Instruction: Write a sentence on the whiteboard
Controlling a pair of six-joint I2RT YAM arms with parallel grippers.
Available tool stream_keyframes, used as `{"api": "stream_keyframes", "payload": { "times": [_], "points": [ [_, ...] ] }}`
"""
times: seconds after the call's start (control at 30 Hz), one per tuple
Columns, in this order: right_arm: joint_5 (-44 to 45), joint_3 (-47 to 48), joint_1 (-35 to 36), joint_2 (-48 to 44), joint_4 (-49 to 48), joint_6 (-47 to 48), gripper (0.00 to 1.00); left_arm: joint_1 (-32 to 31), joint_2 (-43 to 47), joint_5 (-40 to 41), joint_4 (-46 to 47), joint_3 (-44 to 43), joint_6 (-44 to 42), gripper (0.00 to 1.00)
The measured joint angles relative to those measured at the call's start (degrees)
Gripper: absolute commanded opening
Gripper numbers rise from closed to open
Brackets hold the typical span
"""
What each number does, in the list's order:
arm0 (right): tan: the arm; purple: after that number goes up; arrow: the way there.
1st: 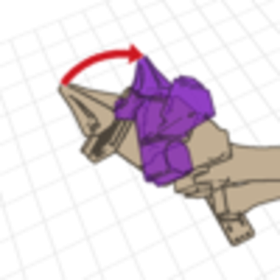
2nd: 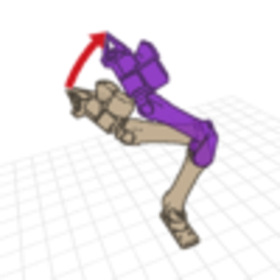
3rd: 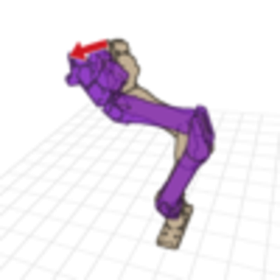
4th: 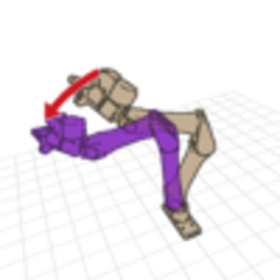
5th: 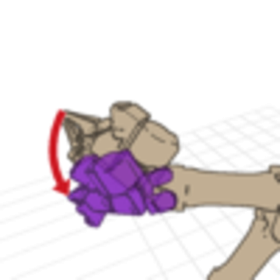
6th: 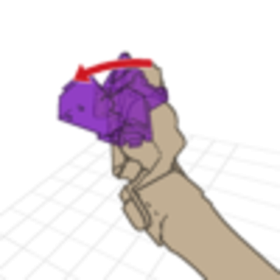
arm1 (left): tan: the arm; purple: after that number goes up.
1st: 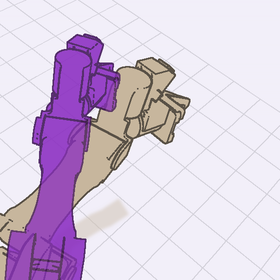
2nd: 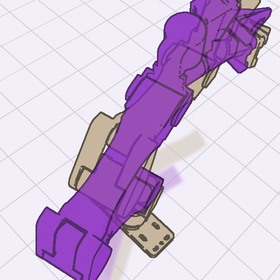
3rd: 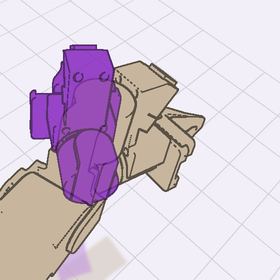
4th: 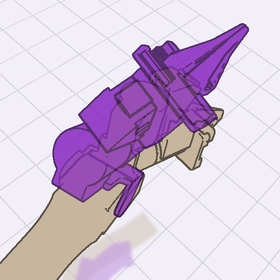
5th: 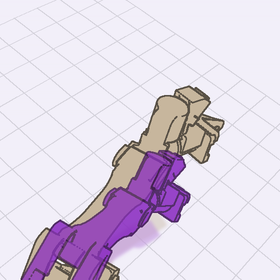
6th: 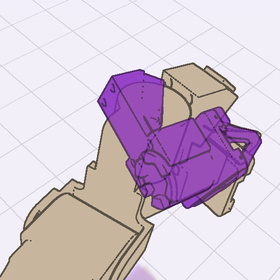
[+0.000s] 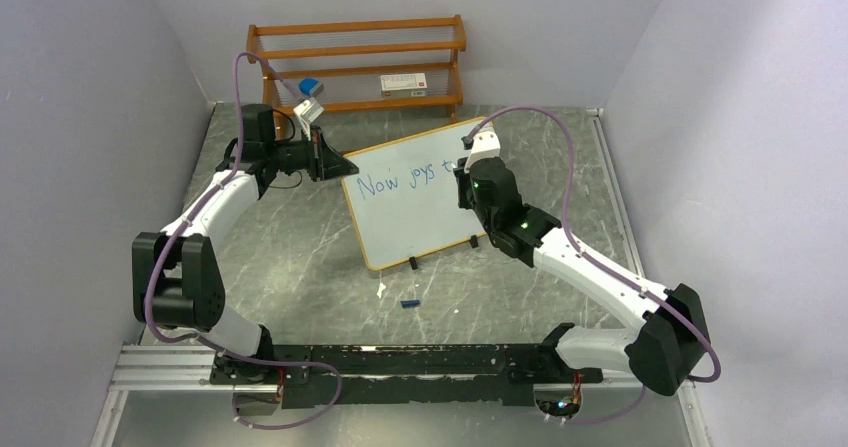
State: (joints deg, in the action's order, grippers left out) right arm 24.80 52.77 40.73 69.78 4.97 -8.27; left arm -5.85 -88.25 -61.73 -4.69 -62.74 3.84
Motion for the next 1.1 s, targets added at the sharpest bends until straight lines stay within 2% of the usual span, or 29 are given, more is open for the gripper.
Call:
{"api": "stream_keyframes", "payload": {
  "times": [1.1],
  "points": [
    [1.4, 0.0, -0.1, -0.3, 3.4, -0.5, 0.00, 0.0, 0.0, 0.0, -0.1, -0.1, 0.0, 0.05]
  ]
}}
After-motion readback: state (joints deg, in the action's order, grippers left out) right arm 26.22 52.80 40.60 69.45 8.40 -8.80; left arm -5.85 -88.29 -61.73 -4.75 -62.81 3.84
